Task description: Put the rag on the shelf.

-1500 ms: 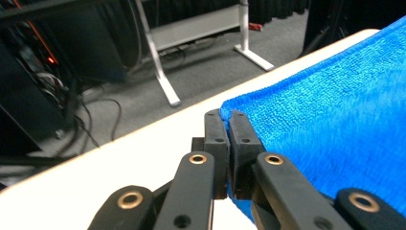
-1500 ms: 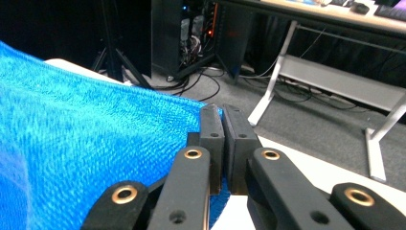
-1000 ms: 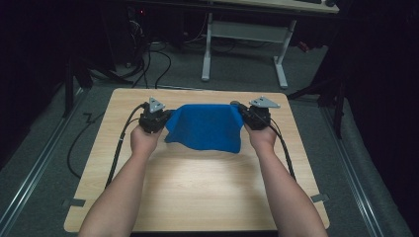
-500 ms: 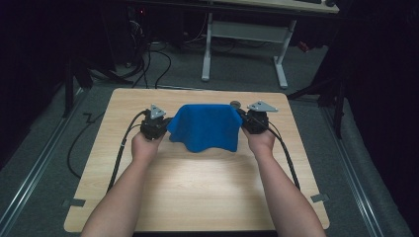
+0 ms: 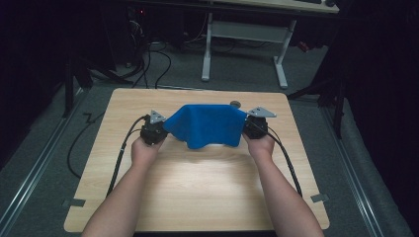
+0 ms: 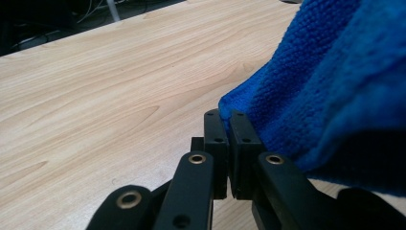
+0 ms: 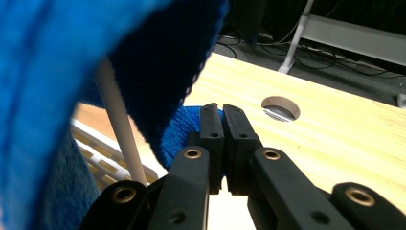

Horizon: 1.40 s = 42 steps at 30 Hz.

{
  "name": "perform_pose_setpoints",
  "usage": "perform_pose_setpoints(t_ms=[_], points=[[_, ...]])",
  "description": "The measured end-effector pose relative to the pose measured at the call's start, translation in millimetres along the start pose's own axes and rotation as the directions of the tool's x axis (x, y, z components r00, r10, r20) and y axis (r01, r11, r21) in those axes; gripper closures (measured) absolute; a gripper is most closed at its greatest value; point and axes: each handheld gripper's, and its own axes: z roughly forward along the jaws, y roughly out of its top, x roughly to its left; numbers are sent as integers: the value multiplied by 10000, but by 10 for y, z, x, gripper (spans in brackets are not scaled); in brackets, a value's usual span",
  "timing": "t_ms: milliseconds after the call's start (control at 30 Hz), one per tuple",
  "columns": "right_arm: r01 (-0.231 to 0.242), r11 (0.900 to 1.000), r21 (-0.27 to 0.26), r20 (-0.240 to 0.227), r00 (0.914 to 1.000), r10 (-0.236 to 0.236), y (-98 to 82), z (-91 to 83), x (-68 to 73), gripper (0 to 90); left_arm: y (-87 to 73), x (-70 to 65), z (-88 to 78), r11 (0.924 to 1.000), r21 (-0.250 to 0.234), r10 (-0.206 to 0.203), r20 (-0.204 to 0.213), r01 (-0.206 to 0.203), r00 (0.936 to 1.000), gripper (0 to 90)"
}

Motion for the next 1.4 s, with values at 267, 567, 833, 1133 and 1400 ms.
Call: perform_pose_setpoints(t_ms=[267, 567, 833, 1133, 1400], points=[[-137, 9996, 245, 51, 9999, 136, -126, -4, -8, 879, -66, -22, 41, 9999, 124, -76, 64, 75, 10000, 874], [-183, 9995, 269, 54, 9998, 182, -199, -21, -25, 871, -80, -18, 61, 9997, 140, -210, 68, 209, 9998, 850], [-462, 9979, 452, 176, 9988, 455, -256, -60, -76, 771, -78, 16, -6, 9983, 21, -576, -211, 577, 9981, 691], [-476, 9987, 166, 470, 9978, 468, -259, -205, -141, 770, -109, 75, -128, 9953, -321, -932, -508, 916, 9944, 573], [-358, 9993, 59, 560, 9978, 354, -222, -259, -138, 771, -125, 112, -220, 9939, -450, -1038, -648, 1010, 9925, 563]])
